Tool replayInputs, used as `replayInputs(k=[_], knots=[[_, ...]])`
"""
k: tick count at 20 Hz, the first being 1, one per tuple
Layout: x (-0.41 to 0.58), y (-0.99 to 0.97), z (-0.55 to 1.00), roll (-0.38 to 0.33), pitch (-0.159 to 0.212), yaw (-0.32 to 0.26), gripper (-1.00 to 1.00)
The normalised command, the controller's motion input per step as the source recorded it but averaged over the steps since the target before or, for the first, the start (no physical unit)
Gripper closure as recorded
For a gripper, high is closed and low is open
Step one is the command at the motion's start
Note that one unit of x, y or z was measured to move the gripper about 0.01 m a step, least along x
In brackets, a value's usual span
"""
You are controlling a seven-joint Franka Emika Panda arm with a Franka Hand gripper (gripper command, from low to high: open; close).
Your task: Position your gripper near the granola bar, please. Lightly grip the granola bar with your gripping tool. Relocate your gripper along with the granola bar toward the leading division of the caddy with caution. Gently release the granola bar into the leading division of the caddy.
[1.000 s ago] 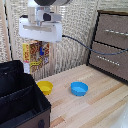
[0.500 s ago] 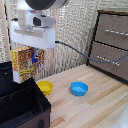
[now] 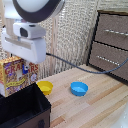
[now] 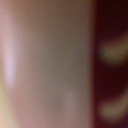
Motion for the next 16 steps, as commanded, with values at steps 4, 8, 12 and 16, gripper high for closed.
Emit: replayInputs(k=[4,8,12,16], knots=[[-0.006,0.58,-0.43,-0.004,0.0,-0.239,1.0],[-0.193,0.23,-0.48,-0.057,-0.047,-0.231,1.0],[-0.131,0.0,-0.1,-0.055,-0.052,-0.142,-1.0],[-0.001,0.0,0.01,-0.005,-0.012,-0.061,-1.0]])
